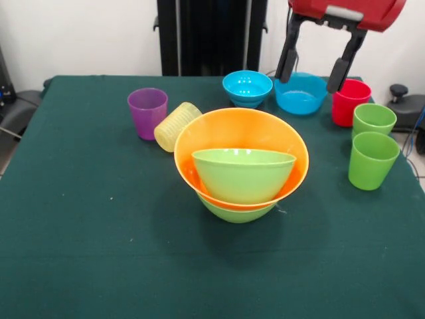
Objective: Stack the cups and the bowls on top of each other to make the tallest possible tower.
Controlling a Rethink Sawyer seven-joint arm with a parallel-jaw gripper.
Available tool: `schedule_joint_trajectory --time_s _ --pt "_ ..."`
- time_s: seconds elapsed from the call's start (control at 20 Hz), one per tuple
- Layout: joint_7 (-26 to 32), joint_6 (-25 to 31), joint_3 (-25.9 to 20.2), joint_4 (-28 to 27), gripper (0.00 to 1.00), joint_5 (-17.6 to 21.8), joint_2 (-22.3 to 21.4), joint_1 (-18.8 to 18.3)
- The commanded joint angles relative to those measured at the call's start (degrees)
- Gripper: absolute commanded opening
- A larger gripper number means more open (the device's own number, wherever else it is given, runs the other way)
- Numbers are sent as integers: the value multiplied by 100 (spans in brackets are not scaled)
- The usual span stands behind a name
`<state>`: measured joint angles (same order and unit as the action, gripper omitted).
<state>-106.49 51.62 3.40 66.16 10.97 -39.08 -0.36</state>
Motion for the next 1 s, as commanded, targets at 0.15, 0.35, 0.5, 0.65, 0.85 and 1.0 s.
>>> schedule_joint_trajectory --time_s 0.15,0.35,0.5,0.65,0.85,1.0 --pt "-228 -991 -513 828 100 40 342 -262" --pt "-46 -1256 -627 798 100 75 508 -401" --pt "83 -1364 -703 842 100 76 531 -488" --pt "173 -1466 -776 877 100 82 564 -567" --pt "268 -1523 -842 886 100 103 597 -650" --pt "222 -1577 -836 901 100 133 633 -652"
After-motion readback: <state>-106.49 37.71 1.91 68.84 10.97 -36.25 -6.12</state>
